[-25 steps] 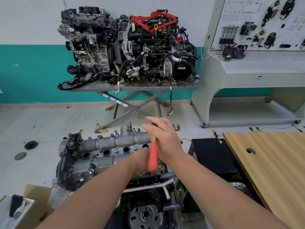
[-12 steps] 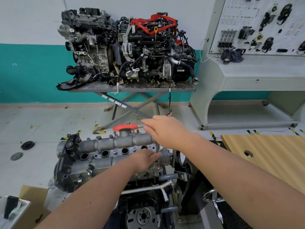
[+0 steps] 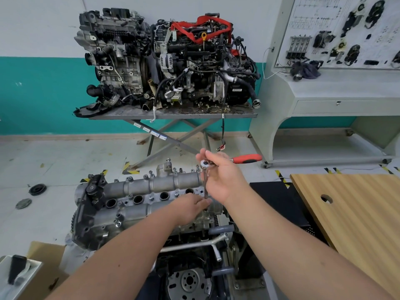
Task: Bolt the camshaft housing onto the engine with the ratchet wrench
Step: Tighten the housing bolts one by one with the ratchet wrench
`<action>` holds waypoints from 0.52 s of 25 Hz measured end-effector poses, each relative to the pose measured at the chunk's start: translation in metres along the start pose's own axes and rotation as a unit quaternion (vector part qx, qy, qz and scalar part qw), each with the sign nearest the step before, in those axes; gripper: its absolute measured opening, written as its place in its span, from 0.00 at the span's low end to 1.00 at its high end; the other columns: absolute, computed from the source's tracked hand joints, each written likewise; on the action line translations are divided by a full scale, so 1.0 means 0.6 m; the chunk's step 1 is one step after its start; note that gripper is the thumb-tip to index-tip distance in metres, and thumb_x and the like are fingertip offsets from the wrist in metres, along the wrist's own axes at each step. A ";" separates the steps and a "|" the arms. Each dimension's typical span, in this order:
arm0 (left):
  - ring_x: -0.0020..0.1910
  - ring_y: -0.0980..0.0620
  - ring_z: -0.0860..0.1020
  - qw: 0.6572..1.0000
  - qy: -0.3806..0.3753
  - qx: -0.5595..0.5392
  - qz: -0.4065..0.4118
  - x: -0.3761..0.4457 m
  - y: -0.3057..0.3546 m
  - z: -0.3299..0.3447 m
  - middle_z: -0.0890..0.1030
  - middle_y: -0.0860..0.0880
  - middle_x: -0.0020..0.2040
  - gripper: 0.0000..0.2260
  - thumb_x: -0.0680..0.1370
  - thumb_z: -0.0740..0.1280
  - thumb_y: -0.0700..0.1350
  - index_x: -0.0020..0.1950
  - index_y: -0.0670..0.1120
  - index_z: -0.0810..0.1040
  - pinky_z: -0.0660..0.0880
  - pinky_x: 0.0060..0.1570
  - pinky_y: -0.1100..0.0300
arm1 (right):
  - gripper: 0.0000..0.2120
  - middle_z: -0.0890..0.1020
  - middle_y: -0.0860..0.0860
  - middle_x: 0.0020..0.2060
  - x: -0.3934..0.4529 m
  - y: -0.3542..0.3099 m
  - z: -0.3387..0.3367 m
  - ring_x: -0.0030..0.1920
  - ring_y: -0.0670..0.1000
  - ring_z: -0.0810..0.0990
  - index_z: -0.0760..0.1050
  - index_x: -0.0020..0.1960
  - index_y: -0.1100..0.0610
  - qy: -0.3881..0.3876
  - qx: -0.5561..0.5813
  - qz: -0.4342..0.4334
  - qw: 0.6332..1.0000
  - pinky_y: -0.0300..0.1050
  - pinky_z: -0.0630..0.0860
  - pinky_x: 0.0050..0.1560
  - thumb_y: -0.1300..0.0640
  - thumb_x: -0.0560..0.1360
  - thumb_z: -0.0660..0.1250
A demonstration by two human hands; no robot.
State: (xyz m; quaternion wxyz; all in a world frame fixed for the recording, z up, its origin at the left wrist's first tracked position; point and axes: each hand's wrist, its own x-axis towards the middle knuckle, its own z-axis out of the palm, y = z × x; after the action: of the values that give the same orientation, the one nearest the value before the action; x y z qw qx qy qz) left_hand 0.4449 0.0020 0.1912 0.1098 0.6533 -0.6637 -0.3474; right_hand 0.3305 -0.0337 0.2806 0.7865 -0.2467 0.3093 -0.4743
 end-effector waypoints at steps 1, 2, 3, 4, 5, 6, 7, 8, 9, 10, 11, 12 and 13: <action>0.41 0.49 0.78 1.000 0.001 0.001 0.000 0.002 -0.001 0.000 0.82 0.43 0.46 0.23 0.84 0.54 0.58 0.57 0.41 0.79 0.75 0.47 0.53 | 0.12 0.85 0.50 0.43 -0.003 0.006 -0.005 0.49 0.49 0.82 0.70 0.40 0.52 0.003 -0.019 -0.043 0.999 0.45 0.74 0.49 0.62 0.80 0.65; 0.43 0.47 0.80 1.000 0.002 0.000 -0.002 0.002 -0.002 0.000 0.82 0.42 0.48 0.23 0.84 0.54 0.59 0.57 0.42 0.79 0.76 0.49 0.51 | 0.09 0.85 0.49 0.46 -0.006 0.014 -0.011 0.50 0.47 0.81 0.73 0.42 0.51 -0.003 -0.073 -0.095 0.993 0.42 0.74 0.47 0.59 0.81 0.65; 0.44 0.47 0.80 1.000 0.004 -0.002 -0.003 0.003 -0.006 0.001 0.82 0.42 0.48 0.23 0.84 0.54 0.59 0.56 0.42 0.79 0.76 0.49 0.51 | 0.06 0.85 0.46 0.49 -0.011 0.022 -0.016 0.53 0.43 0.81 0.78 0.47 0.49 -0.010 -0.153 -0.145 0.978 0.38 0.75 0.48 0.54 0.82 0.65; 0.43 0.48 0.80 1.000 0.004 -0.005 -0.006 0.005 -0.008 0.002 0.83 0.43 0.48 0.23 0.83 0.54 0.59 0.55 0.43 0.80 0.76 0.49 0.51 | 0.06 0.84 0.43 0.53 -0.018 0.030 -0.021 0.55 0.38 0.80 0.80 0.53 0.44 -0.024 -0.235 -0.193 0.952 0.32 0.75 0.50 0.51 0.82 0.64; 0.42 0.48 0.80 1.000 0.005 -0.010 -0.006 0.007 -0.012 0.003 0.83 0.42 0.47 0.22 0.83 0.55 0.59 0.53 0.42 0.79 0.76 0.48 0.51 | 0.08 0.82 0.41 0.57 -0.021 0.038 -0.028 0.58 0.35 0.78 0.80 0.58 0.43 -0.035 -0.329 -0.251 0.910 0.28 0.73 0.53 0.49 0.82 0.63; 0.43 0.47 0.80 1.000 0.006 -0.010 -0.006 0.008 -0.012 0.004 0.83 0.41 0.47 0.20 0.83 0.56 0.56 0.53 0.41 0.79 0.76 0.48 0.51 | 0.10 0.81 0.42 0.60 -0.021 0.042 -0.038 0.61 0.38 0.77 0.80 0.61 0.45 -0.034 -0.427 -0.340 0.837 0.30 0.72 0.57 0.50 0.82 0.63; 0.47 0.45 0.80 1.000 0.010 -0.009 -0.001 0.010 -0.014 0.006 0.82 0.40 0.50 0.17 0.83 0.57 0.52 0.54 0.39 0.78 0.77 0.51 0.49 | 0.11 0.81 0.47 0.61 -0.015 0.045 -0.047 0.62 0.45 0.77 0.82 0.61 0.51 -0.030 -0.520 -0.442 0.730 0.37 0.73 0.61 0.55 0.81 0.65; 0.52 0.43 0.80 1.000 0.016 -0.010 0.010 0.009 -0.015 0.008 0.81 0.38 0.53 0.15 0.83 0.58 0.47 0.58 0.37 0.77 0.77 0.55 0.47 | 0.11 0.82 0.52 0.60 -0.009 0.046 -0.052 0.60 0.54 0.78 0.83 0.59 0.56 -0.039 -0.588 -0.524 0.615 0.46 0.75 0.60 0.61 0.78 0.67; 0.56 0.42 0.79 0.999 0.031 -0.012 0.027 0.010 -0.017 0.011 0.80 0.38 0.56 0.14 0.84 0.59 0.46 0.60 0.37 0.75 0.76 0.58 0.49 | 0.12 0.83 0.55 0.58 -0.006 0.044 -0.052 0.57 0.59 0.79 0.84 0.56 0.59 -0.047 -0.632 -0.572 0.522 0.53 0.77 0.56 0.67 0.75 0.68; 0.55 0.42 0.79 0.998 0.045 -0.009 0.042 0.006 -0.016 0.010 0.80 0.38 0.55 0.14 0.84 0.59 0.48 0.59 0.38 0.76 0.75 0.55 0.56 | 0.14 0.83 0.55 0.55 -0.002 0.039 -0.051 0.54 0.61 0.80 0.84 0.55 0.60 -0.058 -0.663 -0.585 0.463 0.55 0.77 0.52 0.69 0.72 0.68; 0.51 0.41 0.80 0.997 0.055 0.003 0.056 0.003 -0.016 0.009 0.81 0.38 0.50 0.16 0.84 0.58 0.51 0.56 0.40 0.77 0.75 0.50 0.62 | 0.15 0.83 0.55 0.53 0.000 0.031 -0.047 0.52 0.61 0.80 0.83 0.56 0.60 -0.074 -0.692 -0.576 0.429 0.56 0.78 0.50 0.68 0.70 0.68; 0.48 0.40 0.80 0.997 0.056 0.008 0.057 -0.001 -0.013 0.007 0.81 0.39 0.47 0.17 0.84 0.57 0.53 0.54 0.41 0.78 0.75 0.49 0.62 | 0.16 0.83 0.55 0.52 0.000 0.021 -0.045 0.52 0.61 0.80 0.82 0.59 0.59 -0.092 -0.717 -0.557 0.409 0.57 0.77 0.49 0.65 0.71 0.68; 0.48 0.39 0.80 0.997 0.050 0.010 0.055 -0.002 -0.012 0.005 0.81 0.39 0.46 0.18 0.84 0.56 0.53 0.55 0.40 0.78 0.77 0.52 0.56 | 0.17 0.81 0.55 0.53 0.000 0.012 -0.045 0.52 0.60 0.79 0.79 0.63 0.59 -0.113 -0.741 -0.532 0.395 0.57 0.76 0.51 0.59 0.74 0.67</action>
State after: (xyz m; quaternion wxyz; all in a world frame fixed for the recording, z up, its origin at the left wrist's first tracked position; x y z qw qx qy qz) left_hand 0.4487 0.0047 0.1849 0.1550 0.6335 -0.6954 -0.3017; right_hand 0.3151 -0.0332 0.2570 -0.0894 -0.8981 0.2529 -0.3484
